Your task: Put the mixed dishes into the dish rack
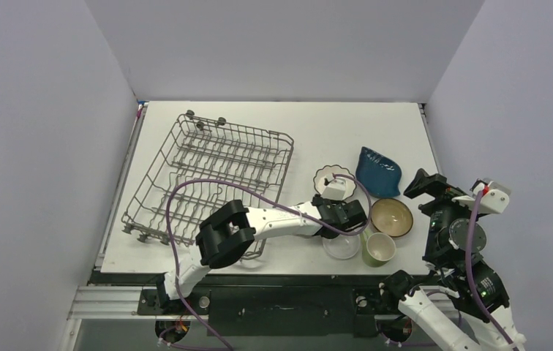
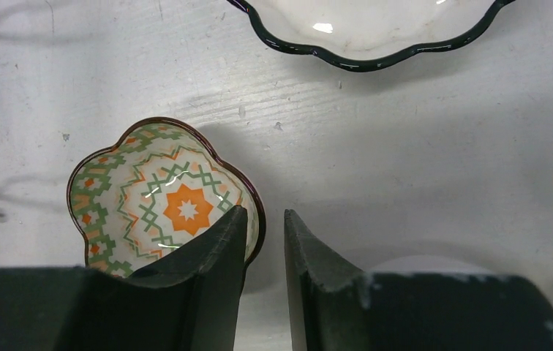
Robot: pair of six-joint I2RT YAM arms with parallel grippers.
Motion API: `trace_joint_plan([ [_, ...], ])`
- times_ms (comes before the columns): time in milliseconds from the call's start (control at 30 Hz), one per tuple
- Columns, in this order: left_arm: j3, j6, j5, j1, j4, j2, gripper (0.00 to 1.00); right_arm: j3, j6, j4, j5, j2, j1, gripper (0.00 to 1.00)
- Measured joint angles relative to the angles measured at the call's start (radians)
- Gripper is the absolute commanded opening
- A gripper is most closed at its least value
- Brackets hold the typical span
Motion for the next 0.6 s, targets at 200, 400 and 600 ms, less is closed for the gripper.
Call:
trace_joint_plan([
  [200,0.011,0.002,0.0,0.006,-0.002,0.012,0.2,-0.007,0.0,0.003,0.0,0.0,0.0,0.96],
  [400,0.011,0.003,0.0,0.008,-0.003,0.013,0.15,-0.007,0.0,0.004,0.0,0.001,0.0,0.96],
  [600,0.011,0.006,0.0,0.013,-0.004,0.013,0.06,-0.007,0.0,0.004,0.0,0.001,0.0,0.96],
])
